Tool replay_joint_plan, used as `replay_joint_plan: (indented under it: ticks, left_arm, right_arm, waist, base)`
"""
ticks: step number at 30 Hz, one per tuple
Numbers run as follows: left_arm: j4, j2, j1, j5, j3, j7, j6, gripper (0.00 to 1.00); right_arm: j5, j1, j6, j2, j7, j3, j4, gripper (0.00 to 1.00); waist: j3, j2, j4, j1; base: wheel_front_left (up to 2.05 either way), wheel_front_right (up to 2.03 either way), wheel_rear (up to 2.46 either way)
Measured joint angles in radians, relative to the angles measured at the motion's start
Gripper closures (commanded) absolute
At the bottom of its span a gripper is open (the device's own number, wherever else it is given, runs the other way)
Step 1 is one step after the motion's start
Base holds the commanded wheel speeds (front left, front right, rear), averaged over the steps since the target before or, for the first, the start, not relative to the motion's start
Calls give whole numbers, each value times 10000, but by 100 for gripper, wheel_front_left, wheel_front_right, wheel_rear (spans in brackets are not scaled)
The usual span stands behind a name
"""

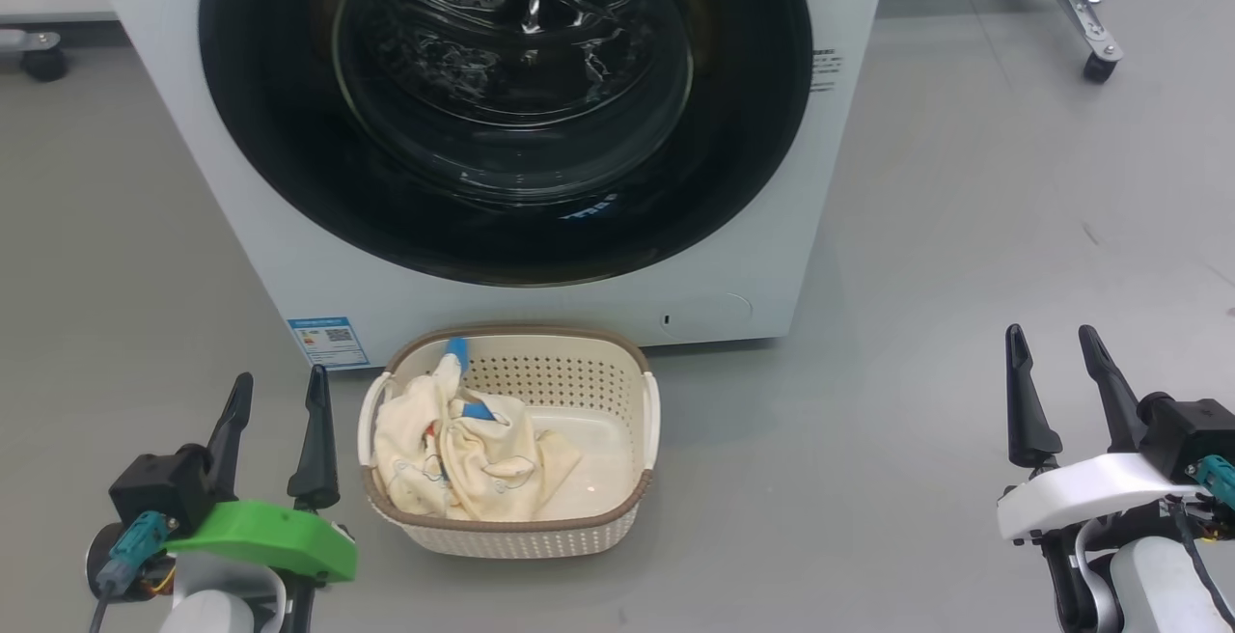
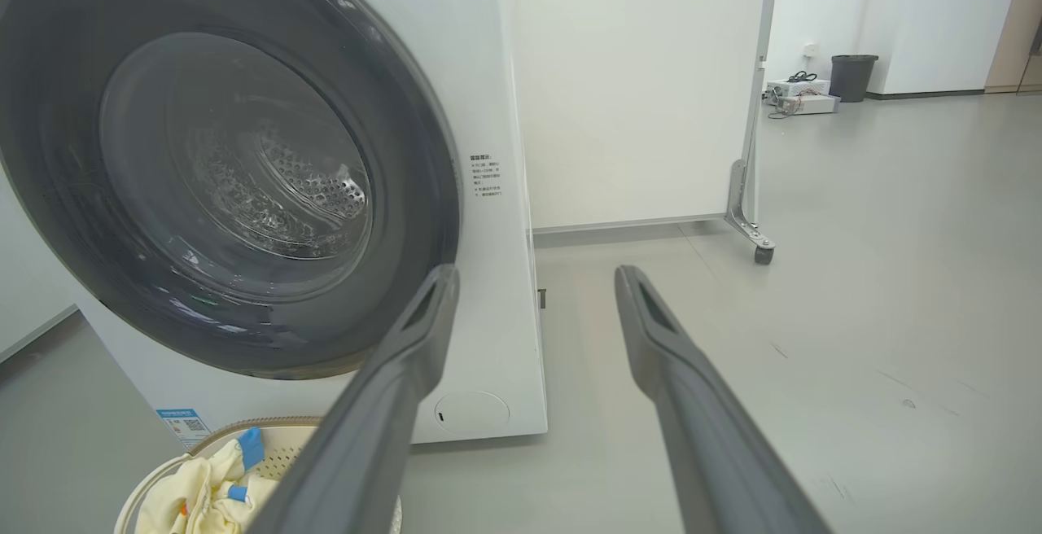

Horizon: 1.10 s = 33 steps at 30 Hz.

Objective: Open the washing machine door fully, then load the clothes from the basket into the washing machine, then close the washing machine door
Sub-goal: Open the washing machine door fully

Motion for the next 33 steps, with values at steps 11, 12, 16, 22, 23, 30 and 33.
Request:
replay_joint_plan:
  ticks: [11,12,16,22,23,30,33]
  left_arm:
    - [-12,-132,-111,27,-6,0,-15,0]
    - [-12,-132,-111,61,-4,0,-15,0]
    - [-12,-136,-111,75,2,-2,-79,0]
    - [-2,-142,-110,77,8,-25,-88,0]
    - [0,-144,-109,77,8,-27,-88,0]
    - [15,-150,-108,81,8,-27,-88,0]
    - [15,-159,-108,134,8,-27,-90,0]
  right_arm:
    - [-44,0,81,29,0,-98,71,0]
    - [-46,0,82,35,0,-107,73,0]
    - [-61,0,86,58,0,-150,90,0]
    - [-136,0,113,69,0,-188,115,0]
    - [-136,0,115,77,0,-190,117,0]
    - [-205,0,119,167,0,-219,127,0]
    - [-207,0,146,201,0,-238,130,0]
  waist:
    - [-32,0,25,0]
    - [-32,0,30,0]
    - [-29,0,52,0]
    - [-40,0,68,0]
    - [-40,0,68,0]
    - [-63,0,45,0]
    - [-67,0,34,0]
  base:
    - [73,73,-145]
    - [59,59,-118]
    - [53,53,-106]
    - [41,41,-82]
    - [33,33,-66]
    - [23,23,-47]
    - [11,11,-23]
